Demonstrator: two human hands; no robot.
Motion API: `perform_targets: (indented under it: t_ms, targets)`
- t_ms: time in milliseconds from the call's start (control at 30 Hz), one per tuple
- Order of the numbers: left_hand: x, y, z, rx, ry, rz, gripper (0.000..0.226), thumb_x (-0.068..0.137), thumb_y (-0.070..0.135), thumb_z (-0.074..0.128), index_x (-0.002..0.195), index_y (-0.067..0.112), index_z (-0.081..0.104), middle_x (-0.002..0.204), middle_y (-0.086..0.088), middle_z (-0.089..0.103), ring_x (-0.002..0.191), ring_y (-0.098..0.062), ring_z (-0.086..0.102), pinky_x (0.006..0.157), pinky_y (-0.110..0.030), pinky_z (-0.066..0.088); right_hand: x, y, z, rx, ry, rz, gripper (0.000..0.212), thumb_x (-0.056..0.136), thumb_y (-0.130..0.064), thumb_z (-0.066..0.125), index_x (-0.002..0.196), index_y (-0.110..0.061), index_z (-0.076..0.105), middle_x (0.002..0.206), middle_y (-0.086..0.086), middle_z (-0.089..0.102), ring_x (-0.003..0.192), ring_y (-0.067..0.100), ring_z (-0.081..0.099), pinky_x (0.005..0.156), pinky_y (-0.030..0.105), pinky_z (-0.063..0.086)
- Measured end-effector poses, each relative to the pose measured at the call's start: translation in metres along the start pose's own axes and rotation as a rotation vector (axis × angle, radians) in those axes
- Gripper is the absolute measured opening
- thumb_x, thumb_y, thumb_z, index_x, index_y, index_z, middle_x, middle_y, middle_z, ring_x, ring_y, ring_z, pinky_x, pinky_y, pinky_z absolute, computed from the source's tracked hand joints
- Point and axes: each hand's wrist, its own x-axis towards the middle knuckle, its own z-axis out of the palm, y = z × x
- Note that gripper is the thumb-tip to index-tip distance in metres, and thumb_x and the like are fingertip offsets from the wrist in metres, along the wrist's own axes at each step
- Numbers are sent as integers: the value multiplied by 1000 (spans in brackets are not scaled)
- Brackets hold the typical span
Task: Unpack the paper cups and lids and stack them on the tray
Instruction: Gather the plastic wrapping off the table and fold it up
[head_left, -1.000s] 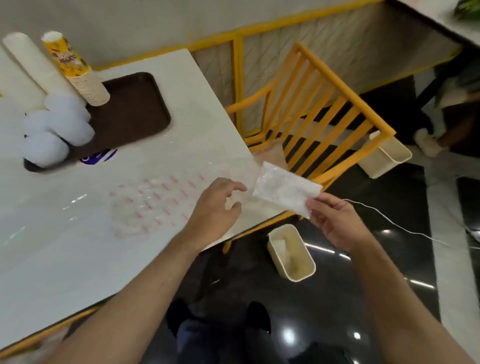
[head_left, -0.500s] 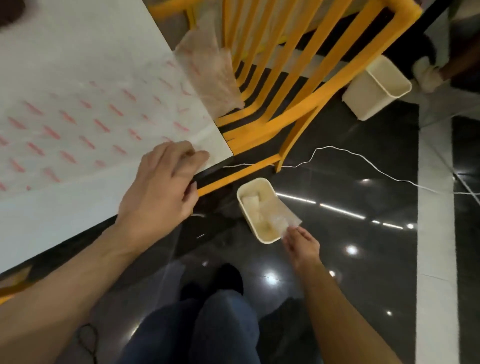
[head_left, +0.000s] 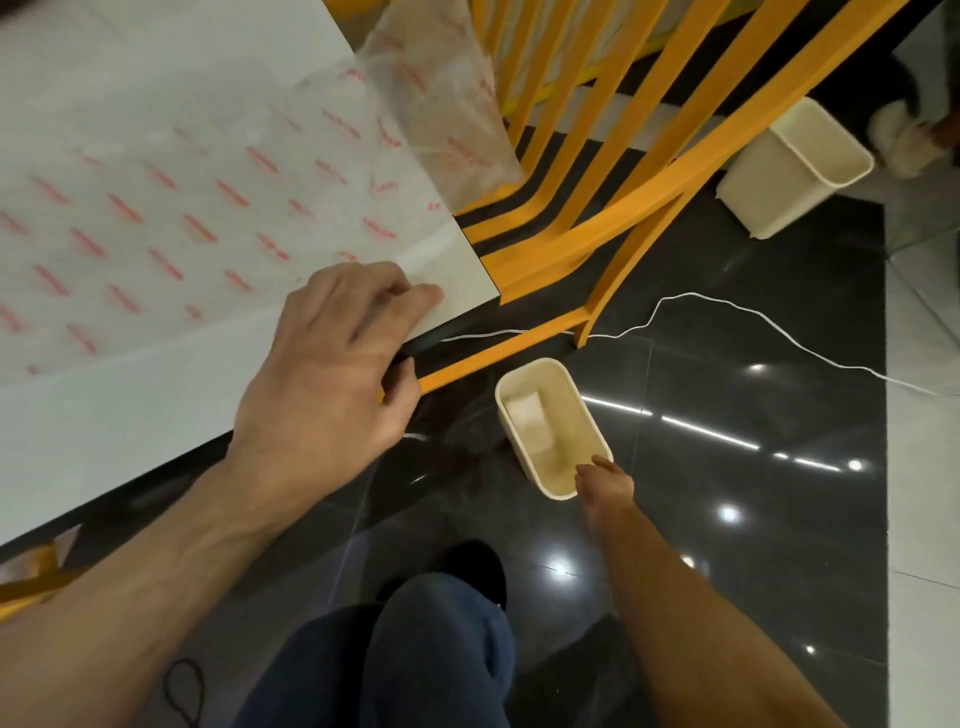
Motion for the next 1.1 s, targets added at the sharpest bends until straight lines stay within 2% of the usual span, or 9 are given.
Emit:
perform_targets:
  t_ms: [167, 367, 500, 600, 700, 767, 867, 967, 1100]
  targets:
    - [3, 4, -11, -106, -106, -79, 49, 79, 18, 62, 128, 13, 58, 122, -7, 53, 118, -25, 41, 96, -35, 35, -99, -43, -8, 29, -195, -100, 24, 89, 6, 65, 108, -9, 67, 104, 12, 64, 92, 25, 65, 89, 35, 57]
    - [6, 8, -53, -454, -327, -315, 47, 92, 9, 61, 138, 22, 56, 142, 3, 50, 130, -13, 42, 114, -29, 32, -238, -108, -4, -167, -335, -342, 13, 91, -4, 68, 93, -16, 72, 89, 10, 71, 73, 17, 66, 75, 31, 56]
    - [2, -5, -93, -435, -286, -440, 34, 96, 10, 55, 126, 25, 63, 135, 8, 55, 126, -11, 47, 107, -16, 26, -313, -153, 10, -303, -377, -576, 15, 91, -14, 68, 100, -26, 70, 94, -4, 71, 88, 15, 68, 86, 36, 54]
    - [-17, -30, -114, -254, -232, -504, 36, 92, 11, 57, 125, 24, 64, 139, 3, 53, 133, -18, 42, 107, -23, 24, -346, -187, 30, -286, -416, -587, 44, 86, -19, 77, 125, -19, 56, 110, 0, 60, 98, 15, 60, 88, 32, 48]
    - [-42, -52, -127, -125, -359, -574, 53, 92, 19, 54, 143, 31, 48, 157, 0, 31, 145, -22, 26, 113, -38, 22, -359, -216, 54, -289, -420, -558, 93, 78, -29, 85, 152, -26, 29, 136, 4, 51, 122, 26, 53, 105, 47, 45]
    - [-55, -64, -131, -83, -472, -597, 60, 94, 25, 49, 151, 36, 33, 162, 4, 17, 148, -18, 18, 114, -41, 16, -365, -227, 70, -286, -439, -578, 102, 76, -22, 87, 152, -36, 20, 140, 5, 51, 126, 28, 53, 109, 53, 44]
    - [-62, -81, -135, -39, -568, -649, 62, 96, 31, 44, 153, 38, 23, 162, 6, 15, 147, -16, 20, 112, -46, 16, -375, -239, 90, -506, -385, -692, 67, 87, -18, 77, 144, -23, 42, 132, 5, 59, 117, 27, 58, 102, 47, 50]
    - [-62, -101, -142, 29, -596, -657, 61, 95, 39, 44, 152, 38, 22, 159, 8, 22, 141, -17, 29, 106, -49, 20, -385, -252, 108, -740, -335, -865, 23, 93, -26, 70, 113, -17, 71, 105, -1, 71, 93, 18, 65, 81, 31, 54]
    - [-63, -125, -155, 73, -596, -682, 70, 88, 56, 49, 150, 36, 23, 152, 6, 28, 134, -21, 34, 102, -50, 24, -427, -278, 132, -926, -369, -1000, 21, 97, -38, 63, 93, -23, 76, 81, -5, 70, 73, 12, 63, 63, 23, 49]
